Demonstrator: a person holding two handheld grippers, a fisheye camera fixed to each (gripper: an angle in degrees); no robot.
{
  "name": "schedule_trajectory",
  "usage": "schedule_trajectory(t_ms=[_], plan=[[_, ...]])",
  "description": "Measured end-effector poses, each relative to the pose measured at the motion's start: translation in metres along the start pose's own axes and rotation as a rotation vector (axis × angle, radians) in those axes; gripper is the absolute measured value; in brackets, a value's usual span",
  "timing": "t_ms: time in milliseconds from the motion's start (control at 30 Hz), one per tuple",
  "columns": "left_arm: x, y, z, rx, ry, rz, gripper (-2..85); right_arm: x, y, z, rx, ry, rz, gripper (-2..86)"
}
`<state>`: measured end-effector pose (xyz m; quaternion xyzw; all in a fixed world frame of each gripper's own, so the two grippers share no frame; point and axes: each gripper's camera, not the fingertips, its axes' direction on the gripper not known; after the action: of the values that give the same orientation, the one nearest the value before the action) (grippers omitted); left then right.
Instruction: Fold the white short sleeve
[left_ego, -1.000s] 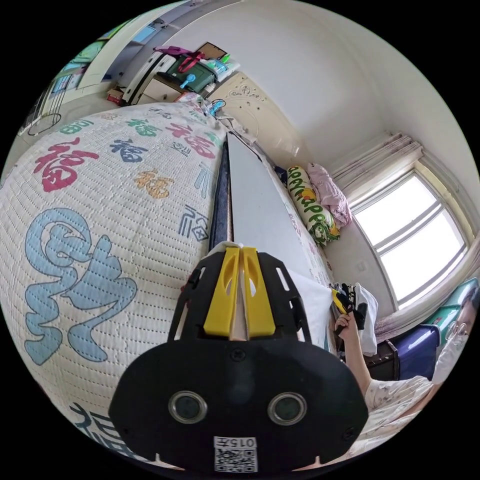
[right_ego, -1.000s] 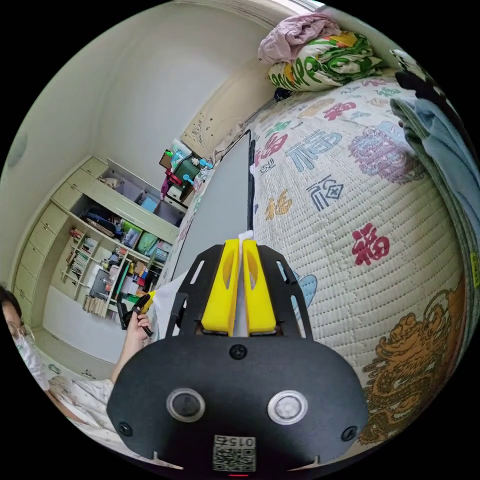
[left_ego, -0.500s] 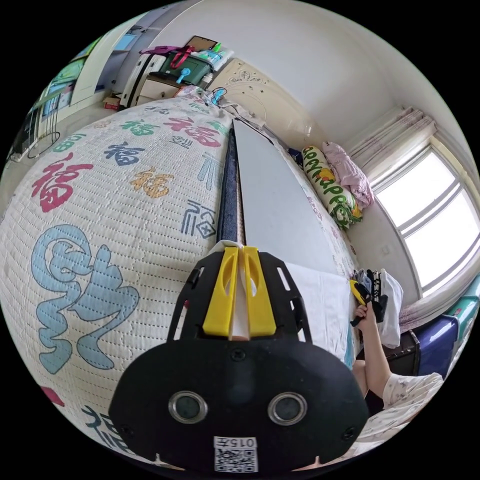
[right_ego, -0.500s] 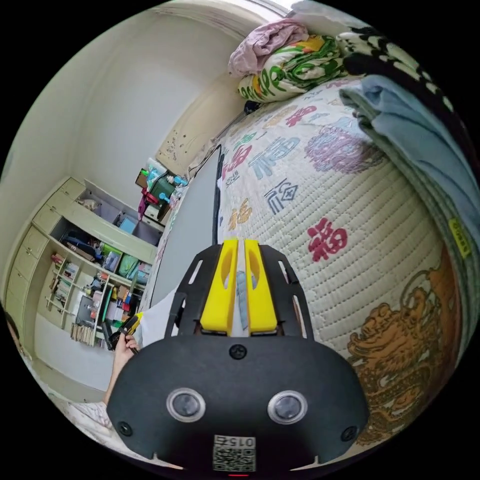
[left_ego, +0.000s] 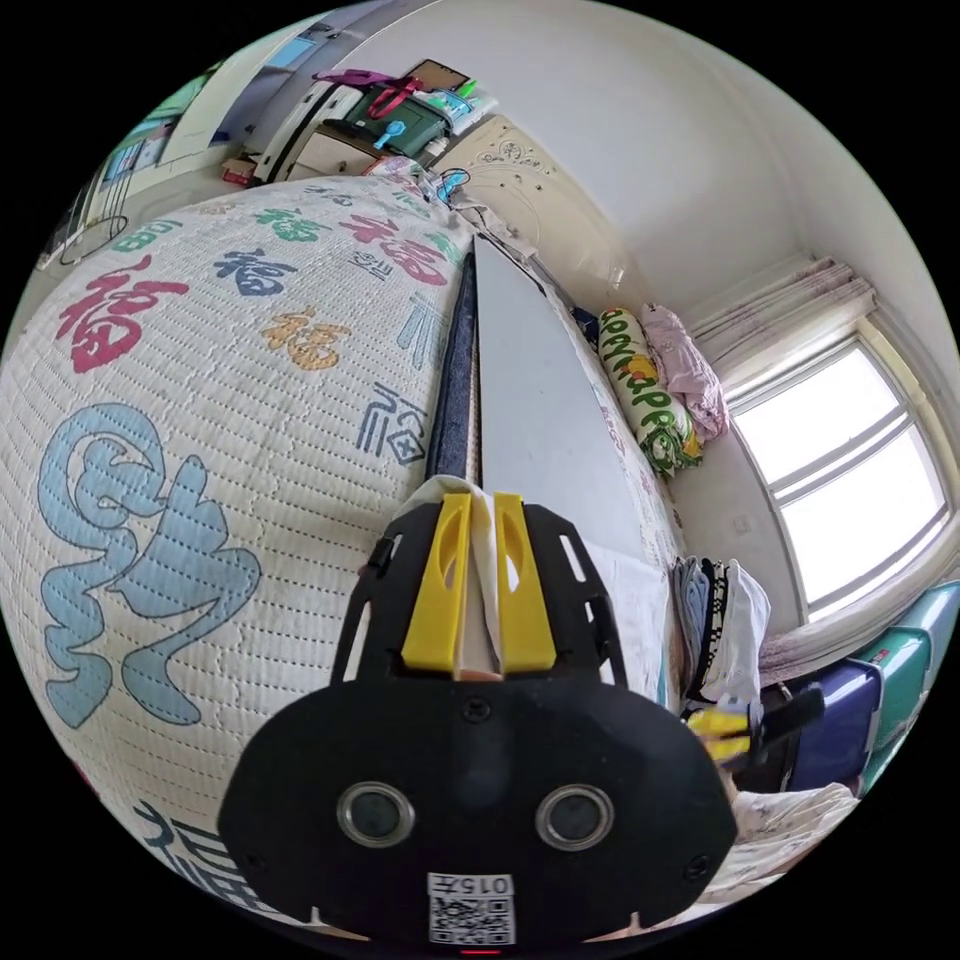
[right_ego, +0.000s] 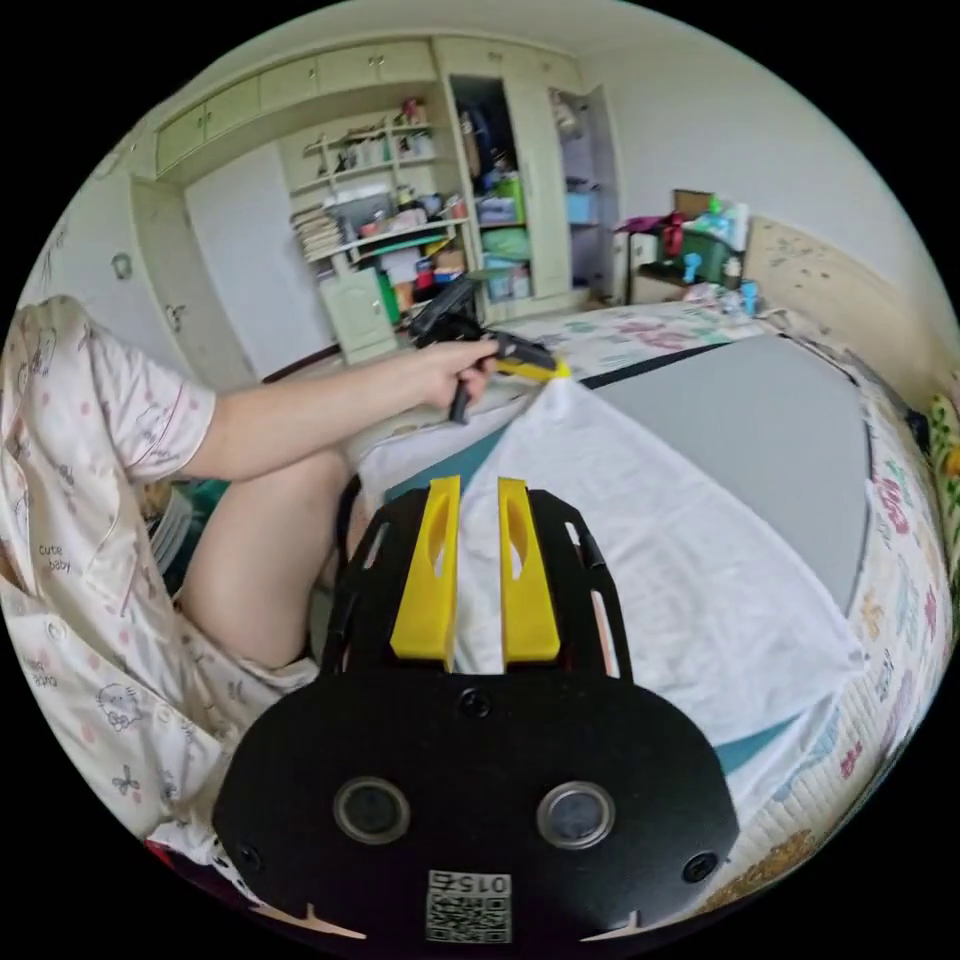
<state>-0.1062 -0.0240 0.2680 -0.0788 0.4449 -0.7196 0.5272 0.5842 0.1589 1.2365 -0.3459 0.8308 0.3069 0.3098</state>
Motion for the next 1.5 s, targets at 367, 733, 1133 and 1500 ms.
schedule_trajectory(t_ms=[367, 733, 1133, 1500], plan=[[0.011, 0.006, -0.027, 0.005, -0.039, 0.023, -0.6, -0.165, 0.076, 0.193, -0.169, 0.163, 0.035, 5.1], [0.043, 0.032, -0.076, 0.138, 0.003, -0.053, -0.8, -0.207, 0.115, 0.17, -0.162, -0.081, 0.094, -0.1], [0.229, 0.144, -0.22, 0.667, -0.085, 0.465, 1.3, -0.294, 0.17, -0.06, 0.646, 1.183, 0.039, 5.1], [0.446, 0.256, -0.133, 0.461, 0.159, 1.182, 8.8, -0.19, 0.086, -0.176, 0.721, 0.988, 0.286, 9.0]])
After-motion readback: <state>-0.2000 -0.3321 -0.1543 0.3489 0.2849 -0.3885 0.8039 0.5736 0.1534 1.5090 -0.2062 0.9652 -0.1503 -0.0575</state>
